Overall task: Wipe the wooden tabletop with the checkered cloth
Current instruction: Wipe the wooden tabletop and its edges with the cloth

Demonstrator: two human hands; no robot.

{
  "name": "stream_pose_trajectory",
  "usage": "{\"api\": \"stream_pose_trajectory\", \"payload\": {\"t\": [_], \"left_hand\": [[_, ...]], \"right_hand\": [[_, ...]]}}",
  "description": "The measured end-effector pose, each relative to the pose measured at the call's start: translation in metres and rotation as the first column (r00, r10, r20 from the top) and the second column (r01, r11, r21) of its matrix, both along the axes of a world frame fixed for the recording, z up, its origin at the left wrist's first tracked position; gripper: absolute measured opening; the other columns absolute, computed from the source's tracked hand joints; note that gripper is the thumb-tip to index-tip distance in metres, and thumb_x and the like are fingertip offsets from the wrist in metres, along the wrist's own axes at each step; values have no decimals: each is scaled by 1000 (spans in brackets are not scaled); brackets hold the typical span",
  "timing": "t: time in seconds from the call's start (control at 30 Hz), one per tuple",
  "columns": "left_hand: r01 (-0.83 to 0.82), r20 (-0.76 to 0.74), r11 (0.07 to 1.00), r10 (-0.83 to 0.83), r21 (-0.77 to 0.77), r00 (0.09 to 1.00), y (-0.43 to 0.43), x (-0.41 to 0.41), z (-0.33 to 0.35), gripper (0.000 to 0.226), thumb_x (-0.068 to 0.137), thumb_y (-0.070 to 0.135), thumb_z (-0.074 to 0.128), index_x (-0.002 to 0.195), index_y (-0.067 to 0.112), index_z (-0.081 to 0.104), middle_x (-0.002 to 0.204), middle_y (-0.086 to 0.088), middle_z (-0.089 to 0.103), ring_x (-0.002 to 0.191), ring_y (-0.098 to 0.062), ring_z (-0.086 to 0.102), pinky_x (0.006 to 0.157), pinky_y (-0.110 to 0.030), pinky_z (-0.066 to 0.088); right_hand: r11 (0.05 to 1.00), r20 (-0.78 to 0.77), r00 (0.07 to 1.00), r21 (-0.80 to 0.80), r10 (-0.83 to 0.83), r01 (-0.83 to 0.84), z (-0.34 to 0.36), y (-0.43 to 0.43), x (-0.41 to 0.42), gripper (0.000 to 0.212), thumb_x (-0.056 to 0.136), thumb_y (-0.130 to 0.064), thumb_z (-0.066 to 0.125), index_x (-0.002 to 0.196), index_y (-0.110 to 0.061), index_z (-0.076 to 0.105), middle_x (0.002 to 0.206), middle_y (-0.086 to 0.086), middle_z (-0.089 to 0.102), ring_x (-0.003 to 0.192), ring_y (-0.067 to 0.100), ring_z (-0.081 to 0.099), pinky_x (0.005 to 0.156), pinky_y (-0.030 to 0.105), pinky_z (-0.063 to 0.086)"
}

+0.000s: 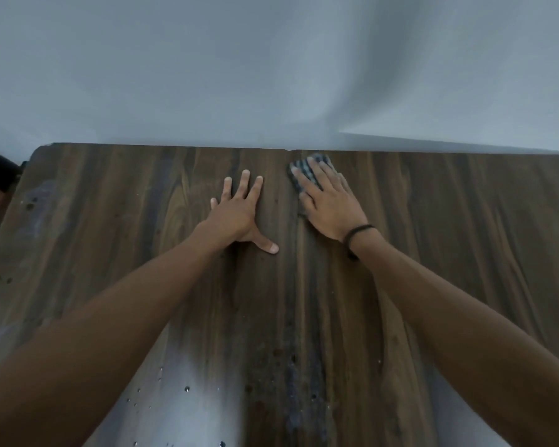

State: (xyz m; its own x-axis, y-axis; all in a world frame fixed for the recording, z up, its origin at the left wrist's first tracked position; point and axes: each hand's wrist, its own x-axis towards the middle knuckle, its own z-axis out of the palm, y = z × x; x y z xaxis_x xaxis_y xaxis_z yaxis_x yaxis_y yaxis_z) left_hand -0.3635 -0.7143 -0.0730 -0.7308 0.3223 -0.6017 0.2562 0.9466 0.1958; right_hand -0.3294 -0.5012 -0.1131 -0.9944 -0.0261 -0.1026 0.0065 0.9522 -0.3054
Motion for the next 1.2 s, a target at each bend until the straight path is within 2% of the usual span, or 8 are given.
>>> {"api": "stream_pose_trajectory", "payload": {"t": [0.13, 0.27, 0.37, 0.5, 0.63, 0.73, 0.87, 1.2], "left_hand": [[6, 13, 1000, -6, 3, 1000, 2, -2, 0, 155, 50, 65, 86, 151, 29, -26, 156, 4, -38, 145, -34, -28, 115, -64, 2], [39, 21, 999, -39, -8, 999, -2, 1, 4, 153, 52, 68, 83, 151, 27, -26, 155, 2, -39, 144, -36, -29, 116, -64, 3], [65, 60, 998, -65, -7, 996, -7, 8, 13, 151, 54, 69, 81, 151, 27, -27, 152, 3, -43, 141, -36, -33, 116, -62, 1], [121, 113, 988, -111, -94, 987, -15, 33, 15, 153, 55, 60, 87, 148, 30, -30, 150, 3, -46, 140, -38, -35, 114, -64, 1], [138, 97, 985, -129, -99, 987, -17, 40, 11, 154, 56, 52, 90, 147, 30, -32, 150, 3, -46, 141, -38, -33, 114, -65, 4], [135, 72, 988, -130, -75, 989, -20, 41, 12, 154, 54, 52, 90, 149, 31, -29, 152, 4, -43, 142, -38, -31, 113, -65, 6], [136, 64, 989, -132, -58, 989, -21, 41, 11, 154, 54, 51, 91, 150, 30, -28, 153, 3, -41, 143, -38, -30, 113, -67, 6], [122, -19, 992, -122, -24, 992, -29, 55, 14, 147, 57, 54, 88, 154, 27, -20, 158, 1, -34, 144, -39, -26, 116, -62, 9]], "right_hand": [[967, 7, 967, -30, -254, 255, 6, 21, 32, 56, 108, -41, 25, 161, -36, 12, 170, 4, 2, 156, 25, 0, 125, 50, 0], [999, 39, 999, -13, -30, 31, 3, 4, 74, 55, 108, -43, 24, 160, -42, 5, 170, -4, -3, 156, 18, -6, 126, 46, -2], [956, 28, 958, -49, -287, 288, 5, -2, 88, 56, 107, -41, 26, 161, -38, 9, 170, -1, -3, 156, 21, -4, 126, 51, 1], [999, 6, 999, 15, -48, 48, -1, -34, 120, 56, 107, -42, 26, 160, -41, 7, 170, -4, 0, 156, 18, -3, 125, 44, -4], [954, 11, 954, -19, -299, 299, 5, -37, 126, 56, 107, -40, 28, 160, -37, 10, 170, -1, 1, 156, 19, -3, 126, 51, 0], [994, 33, 994, 39, -103, 102, 2, -52, 147, 56, 107, -44, 25, 159, -43, 4, 169, -6, -3, 156, 17, -5, 123, 43, -7], [958, 57, 957, 8, -285, 285, 8, -43, 152, 57, 107, -43, 26, 160, -40, 6, 170, -4, -3, 156, 17, -6, 126, 47, -3], [995, 77, 992, 24, -103, 102, 8, -70, 209, 56, 108, -46, 21, 160, -43, 3, 170, -5, -5, 156, 16, -8, 125, 44, -5]]}}
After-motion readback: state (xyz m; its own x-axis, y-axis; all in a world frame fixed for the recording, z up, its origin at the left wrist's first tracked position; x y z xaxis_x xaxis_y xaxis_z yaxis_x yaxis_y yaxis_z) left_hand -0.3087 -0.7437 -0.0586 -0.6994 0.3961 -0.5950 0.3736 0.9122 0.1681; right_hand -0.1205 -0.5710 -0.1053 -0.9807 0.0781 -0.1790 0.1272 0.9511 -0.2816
